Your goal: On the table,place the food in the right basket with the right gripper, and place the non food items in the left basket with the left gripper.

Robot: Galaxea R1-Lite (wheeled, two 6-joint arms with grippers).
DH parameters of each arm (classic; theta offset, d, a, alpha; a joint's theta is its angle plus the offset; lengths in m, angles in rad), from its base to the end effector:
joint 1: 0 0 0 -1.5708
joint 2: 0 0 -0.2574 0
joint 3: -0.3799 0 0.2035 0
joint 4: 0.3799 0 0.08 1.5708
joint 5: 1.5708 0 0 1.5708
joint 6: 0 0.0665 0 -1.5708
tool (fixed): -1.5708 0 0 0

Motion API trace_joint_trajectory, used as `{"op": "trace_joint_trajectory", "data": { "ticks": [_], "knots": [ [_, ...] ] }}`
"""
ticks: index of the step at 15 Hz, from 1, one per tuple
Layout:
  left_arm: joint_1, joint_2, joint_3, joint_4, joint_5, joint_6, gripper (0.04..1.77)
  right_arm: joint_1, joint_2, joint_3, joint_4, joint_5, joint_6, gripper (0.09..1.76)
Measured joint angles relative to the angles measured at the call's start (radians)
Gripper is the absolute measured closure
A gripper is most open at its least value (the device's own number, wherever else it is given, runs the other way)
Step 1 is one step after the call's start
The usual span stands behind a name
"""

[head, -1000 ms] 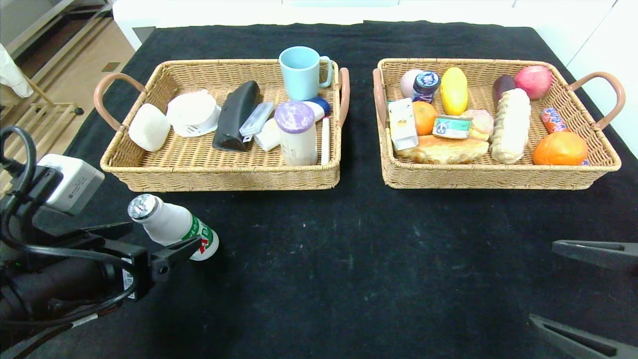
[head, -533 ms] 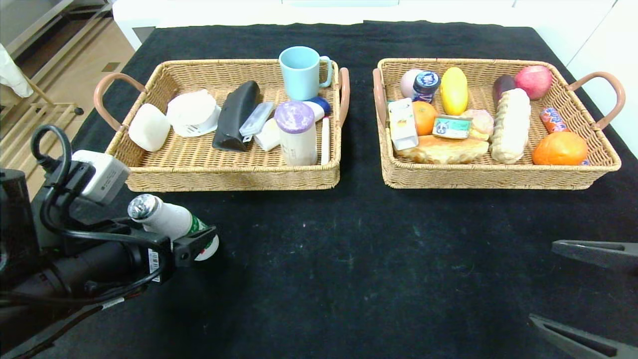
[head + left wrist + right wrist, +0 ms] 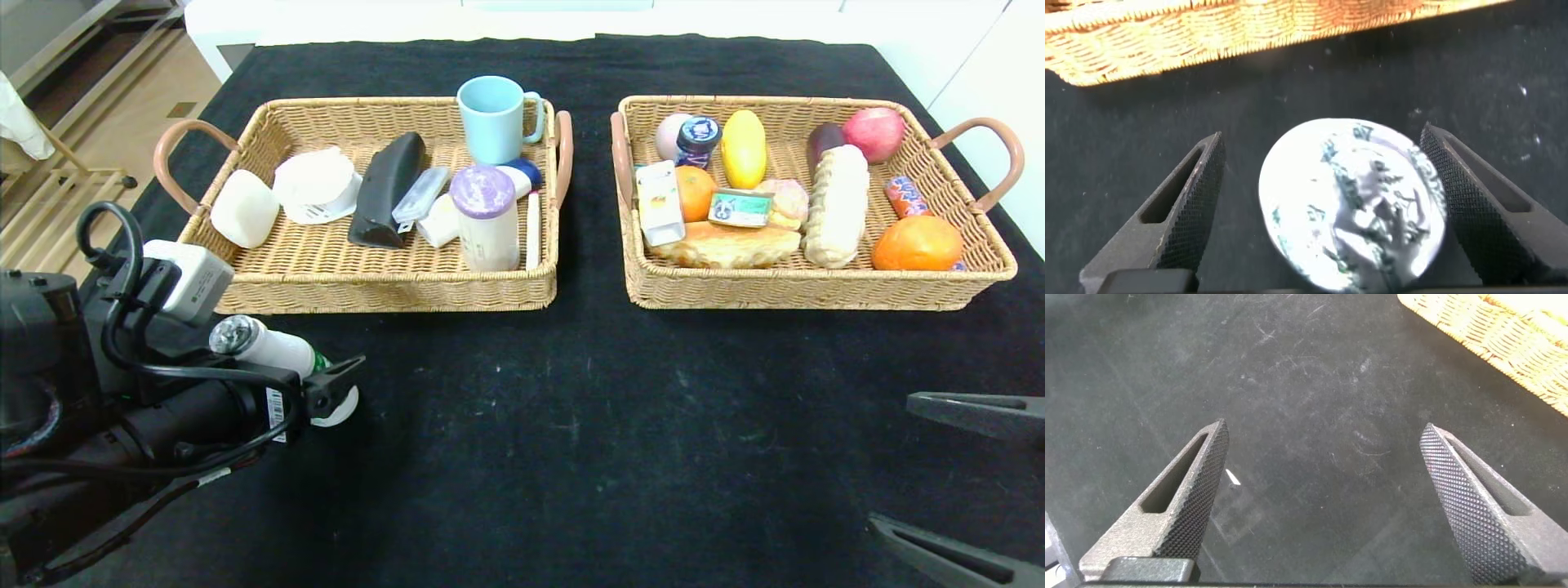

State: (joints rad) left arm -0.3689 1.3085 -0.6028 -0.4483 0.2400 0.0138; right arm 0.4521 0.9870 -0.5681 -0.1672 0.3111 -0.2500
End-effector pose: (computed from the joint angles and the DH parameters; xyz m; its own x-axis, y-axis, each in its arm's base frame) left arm 0.2537 -0.0811 0.1467 0.9619 -0.1170 -0.2473 0.1391 0.9875 0.0739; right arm 0.1712 0.1058 0.1711 0.6956 0.6781 -0.2371 -0.7168 0.6773 -0.1657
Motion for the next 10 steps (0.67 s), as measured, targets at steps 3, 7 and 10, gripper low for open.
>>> {"op": "trace_joint_trajectory", "data": {
  "ticks": [3, 7, 10],
  "knots": [
    [0.004, 0.017, 0.003, -0.028, 0.022, 0.000, 0.09, 0.000, 0.001, -0.001, 0.000, 0.000, 0.001, 0.14],
    [0.005, 0.023, 0.005, -0.029, 0.020, -0.001, 0.67, 0.001, 0.001, 0.000, 0.000, 0.000, 0.001, 0.14],
    [0.005, 0.022, 0.006, -0.027, 0.019, 0.000, 0.88, 0.001, 0.001, 0.000, 0.000, 0.000, 0.001, 0.14]
  ]
}}
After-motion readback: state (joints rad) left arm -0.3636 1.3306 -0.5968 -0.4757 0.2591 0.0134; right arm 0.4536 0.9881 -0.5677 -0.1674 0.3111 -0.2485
